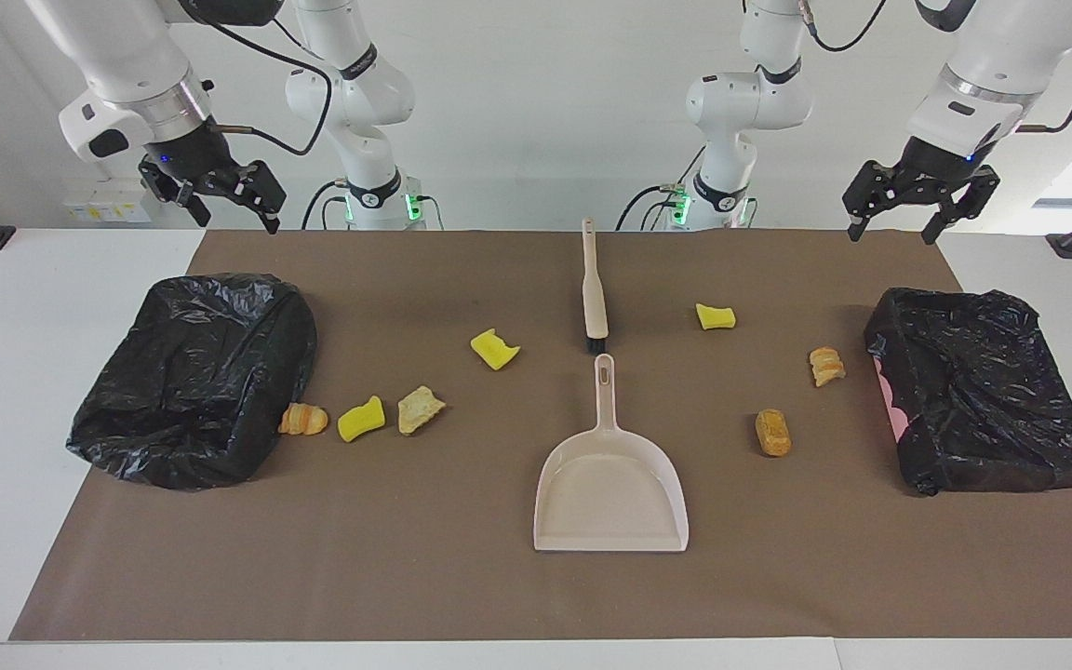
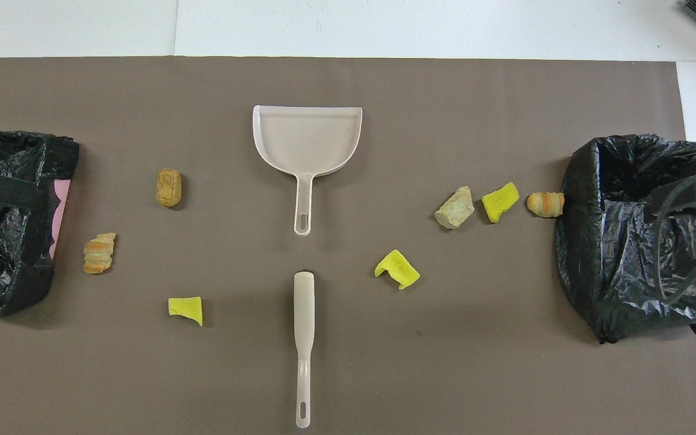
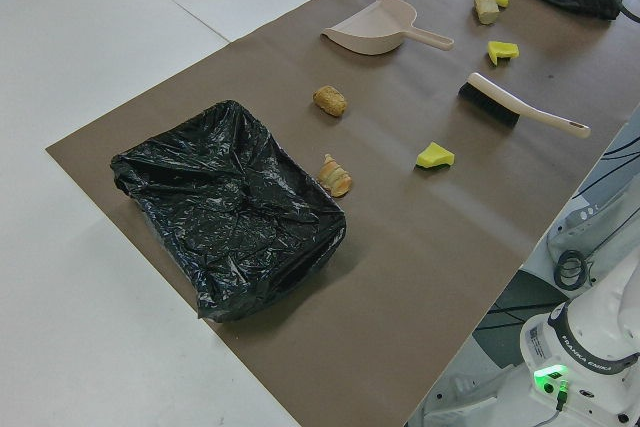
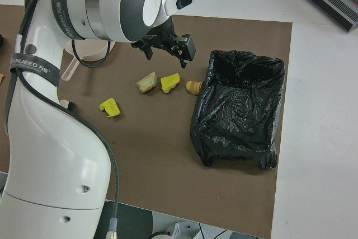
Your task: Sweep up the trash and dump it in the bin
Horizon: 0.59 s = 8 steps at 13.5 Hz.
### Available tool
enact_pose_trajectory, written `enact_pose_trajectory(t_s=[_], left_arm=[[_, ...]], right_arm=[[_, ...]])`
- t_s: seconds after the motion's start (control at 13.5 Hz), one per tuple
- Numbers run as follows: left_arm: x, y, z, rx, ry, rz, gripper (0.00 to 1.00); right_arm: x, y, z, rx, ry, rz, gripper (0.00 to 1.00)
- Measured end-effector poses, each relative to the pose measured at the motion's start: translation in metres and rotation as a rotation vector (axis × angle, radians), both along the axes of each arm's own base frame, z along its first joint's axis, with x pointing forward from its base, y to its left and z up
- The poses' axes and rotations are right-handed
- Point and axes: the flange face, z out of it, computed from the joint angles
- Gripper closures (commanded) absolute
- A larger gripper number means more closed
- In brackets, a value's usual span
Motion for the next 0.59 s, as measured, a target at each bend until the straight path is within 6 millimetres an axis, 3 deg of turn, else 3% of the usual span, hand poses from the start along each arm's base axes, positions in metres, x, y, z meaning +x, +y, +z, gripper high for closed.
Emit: enact_pose_trajectory(t_s=[0.59], left_arm=[[-0.0017,-0.0091,0.0020,0.000,-0.004,-0.016,0.00]], right_arm=[[0.0000,0.0000,0.0000,0.000,0.000,0.000,0.00]])
